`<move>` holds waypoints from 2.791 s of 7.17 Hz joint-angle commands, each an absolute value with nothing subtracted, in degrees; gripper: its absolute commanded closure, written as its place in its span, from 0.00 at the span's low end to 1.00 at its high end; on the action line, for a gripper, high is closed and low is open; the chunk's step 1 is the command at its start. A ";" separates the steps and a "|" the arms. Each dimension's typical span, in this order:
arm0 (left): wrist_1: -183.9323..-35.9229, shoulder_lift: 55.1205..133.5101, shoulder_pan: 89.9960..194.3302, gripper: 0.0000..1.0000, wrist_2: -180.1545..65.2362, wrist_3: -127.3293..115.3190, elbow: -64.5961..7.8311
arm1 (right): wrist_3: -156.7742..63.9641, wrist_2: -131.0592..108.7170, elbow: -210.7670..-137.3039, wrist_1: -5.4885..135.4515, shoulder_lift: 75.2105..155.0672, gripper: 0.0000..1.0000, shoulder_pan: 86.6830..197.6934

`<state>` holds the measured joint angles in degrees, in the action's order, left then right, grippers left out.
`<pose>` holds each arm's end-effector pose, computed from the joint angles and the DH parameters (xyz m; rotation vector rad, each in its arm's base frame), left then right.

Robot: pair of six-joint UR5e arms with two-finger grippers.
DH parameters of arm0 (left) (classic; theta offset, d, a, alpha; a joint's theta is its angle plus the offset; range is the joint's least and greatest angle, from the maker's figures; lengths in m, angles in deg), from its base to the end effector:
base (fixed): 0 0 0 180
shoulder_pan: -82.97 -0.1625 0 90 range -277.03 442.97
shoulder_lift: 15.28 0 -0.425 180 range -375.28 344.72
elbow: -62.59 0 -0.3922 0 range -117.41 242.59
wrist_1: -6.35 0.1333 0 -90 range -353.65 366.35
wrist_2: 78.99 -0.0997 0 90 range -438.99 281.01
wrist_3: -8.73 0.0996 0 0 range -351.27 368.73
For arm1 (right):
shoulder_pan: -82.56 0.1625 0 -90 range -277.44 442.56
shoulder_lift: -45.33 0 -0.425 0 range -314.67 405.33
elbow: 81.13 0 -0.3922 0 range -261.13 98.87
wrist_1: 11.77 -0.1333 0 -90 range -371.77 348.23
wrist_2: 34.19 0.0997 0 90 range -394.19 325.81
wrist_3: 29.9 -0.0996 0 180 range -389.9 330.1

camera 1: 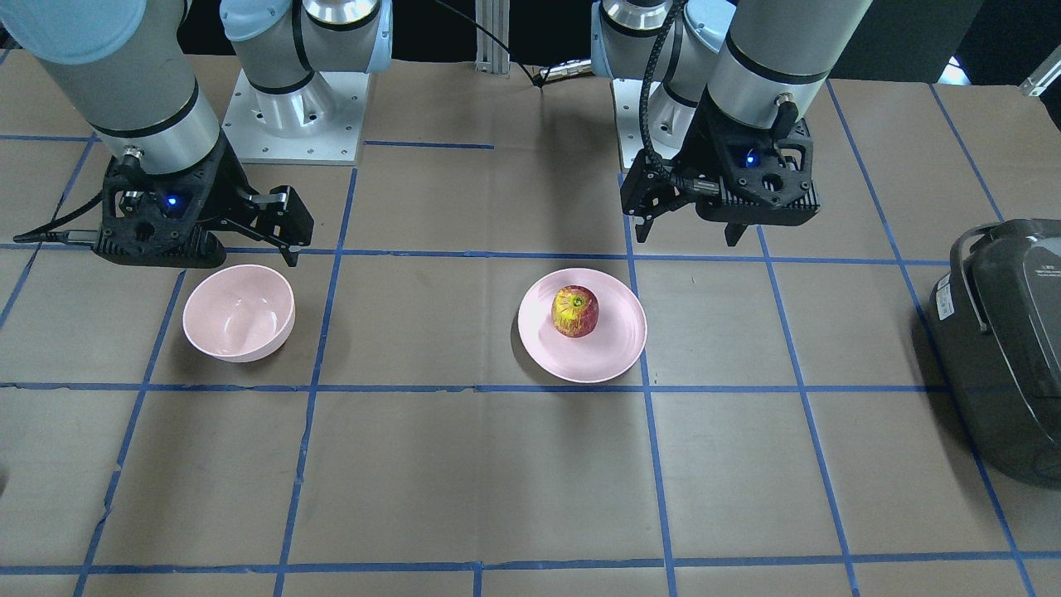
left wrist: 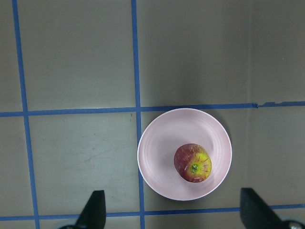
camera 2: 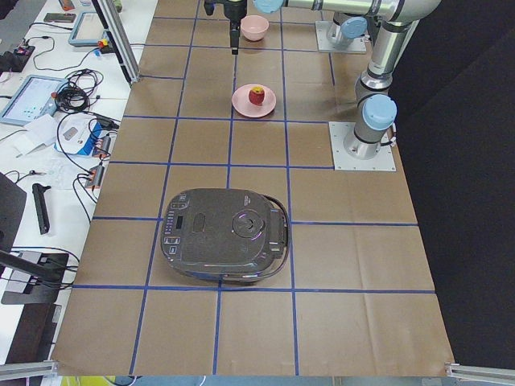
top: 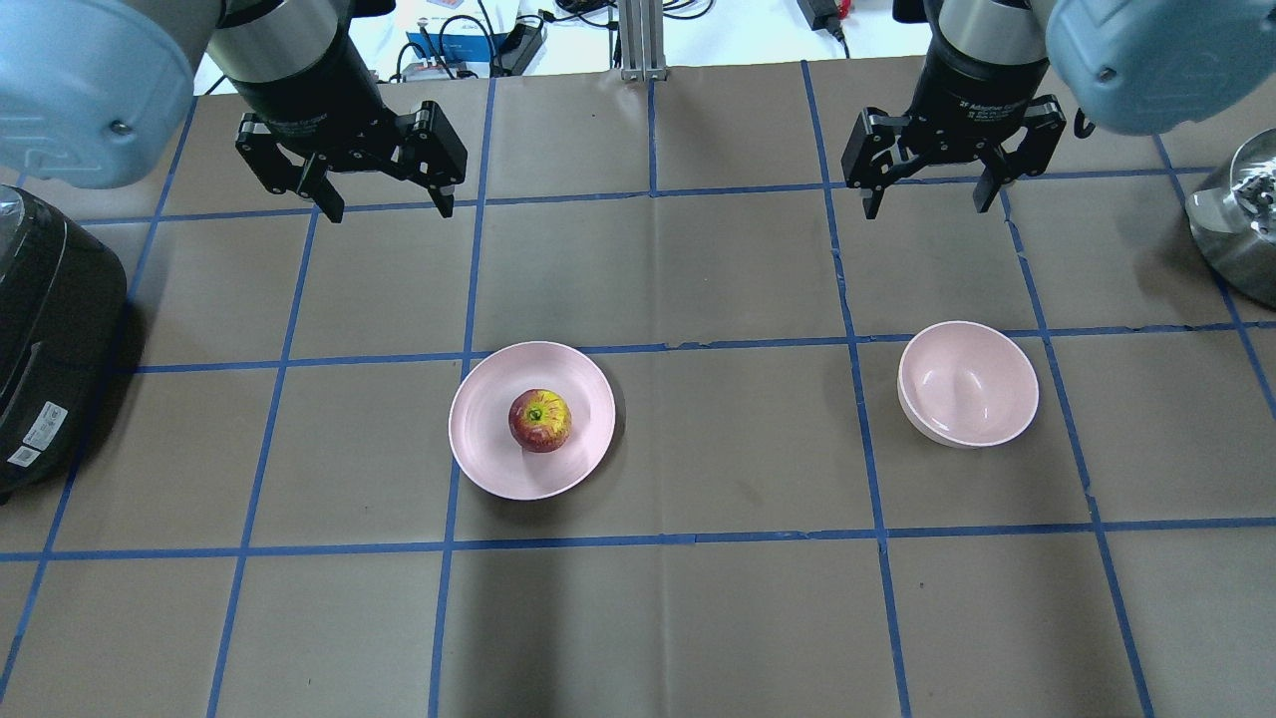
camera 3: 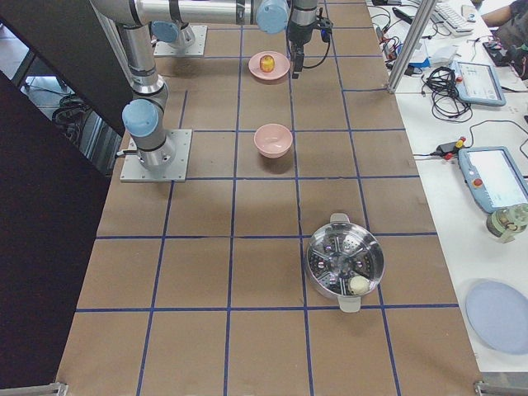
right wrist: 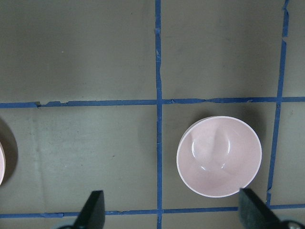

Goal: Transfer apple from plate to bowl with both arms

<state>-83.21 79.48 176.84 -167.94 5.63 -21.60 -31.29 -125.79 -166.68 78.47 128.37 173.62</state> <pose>-0.1706 -0.5193 0.4963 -0.0213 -3.1214 0.0388 0.1405 -0.5365 0.4638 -0.0081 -3.1122 -0.0607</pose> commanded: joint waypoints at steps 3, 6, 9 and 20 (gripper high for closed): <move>-83.21 79.47 176.83 0.00 -167.94 5.56 -21.70 | -26.15 -126.21 -171.54 80.16 127.86 0.00 168.72; -83.03 79.56 176.83 0.00 -167.94 5.56 -21.70 | -15.41 -125.60 -182.08 91.91 127.51 0.00 159.04; -83.03 79.56 176.83 0.00 -167.94 5.56 -21.70 | -12.94 -126.30 -187.47 102.66 123.64 0.00 158.41; -83.03 79.64 176.83 0.00 -167.94 5.56 -21.79 | -12.32 -126.05 -189.36 97.27 123.90 1.00 156.19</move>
<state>-83.03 79.63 176.84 -167.94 5.56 -21.79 -11.60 -126.93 -192.48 102.46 122.82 154.73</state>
